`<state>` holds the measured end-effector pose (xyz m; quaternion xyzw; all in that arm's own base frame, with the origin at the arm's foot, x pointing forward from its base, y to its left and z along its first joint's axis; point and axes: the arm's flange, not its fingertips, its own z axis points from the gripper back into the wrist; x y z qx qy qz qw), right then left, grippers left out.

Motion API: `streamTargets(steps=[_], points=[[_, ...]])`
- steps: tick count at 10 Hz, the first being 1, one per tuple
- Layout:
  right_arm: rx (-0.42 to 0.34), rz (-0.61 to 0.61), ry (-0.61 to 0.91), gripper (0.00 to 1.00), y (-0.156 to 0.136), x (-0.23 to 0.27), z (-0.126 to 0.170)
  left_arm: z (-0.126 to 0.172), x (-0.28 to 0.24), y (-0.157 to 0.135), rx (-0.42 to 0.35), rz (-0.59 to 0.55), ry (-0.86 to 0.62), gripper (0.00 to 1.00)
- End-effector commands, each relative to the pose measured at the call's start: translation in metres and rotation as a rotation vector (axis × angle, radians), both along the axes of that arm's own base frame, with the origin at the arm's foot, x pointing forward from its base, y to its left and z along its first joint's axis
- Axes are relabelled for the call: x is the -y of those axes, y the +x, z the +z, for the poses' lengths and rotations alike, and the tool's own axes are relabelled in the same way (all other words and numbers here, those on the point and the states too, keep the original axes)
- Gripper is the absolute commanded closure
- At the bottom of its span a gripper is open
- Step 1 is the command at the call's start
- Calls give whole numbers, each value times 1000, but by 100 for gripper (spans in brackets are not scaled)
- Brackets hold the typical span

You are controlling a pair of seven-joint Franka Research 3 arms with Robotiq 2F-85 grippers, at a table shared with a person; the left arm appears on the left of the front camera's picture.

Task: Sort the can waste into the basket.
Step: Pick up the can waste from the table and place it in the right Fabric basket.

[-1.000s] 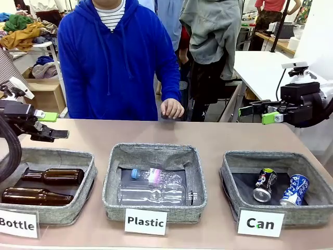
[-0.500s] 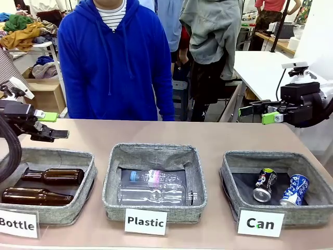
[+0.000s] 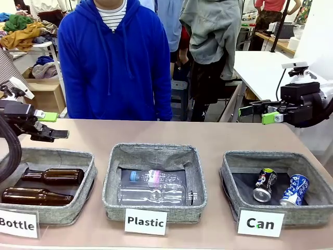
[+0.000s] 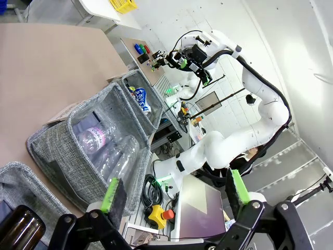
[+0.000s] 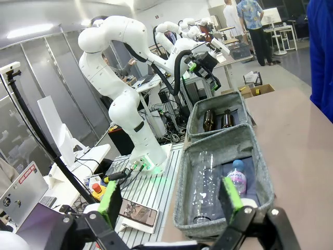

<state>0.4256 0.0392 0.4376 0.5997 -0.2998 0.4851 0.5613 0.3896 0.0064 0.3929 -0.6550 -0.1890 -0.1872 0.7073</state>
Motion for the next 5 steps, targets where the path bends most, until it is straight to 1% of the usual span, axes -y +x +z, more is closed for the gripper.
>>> streamTargets(steps=[1, 5], points=[[10, -5, -6, 0, 0, 0, 1, 2, -2, -2, 16, -8, 1, 0], [10, -5, -6, 0, 0, 0, 1, 2, -2, -2, 16, -8, 1, 0]])
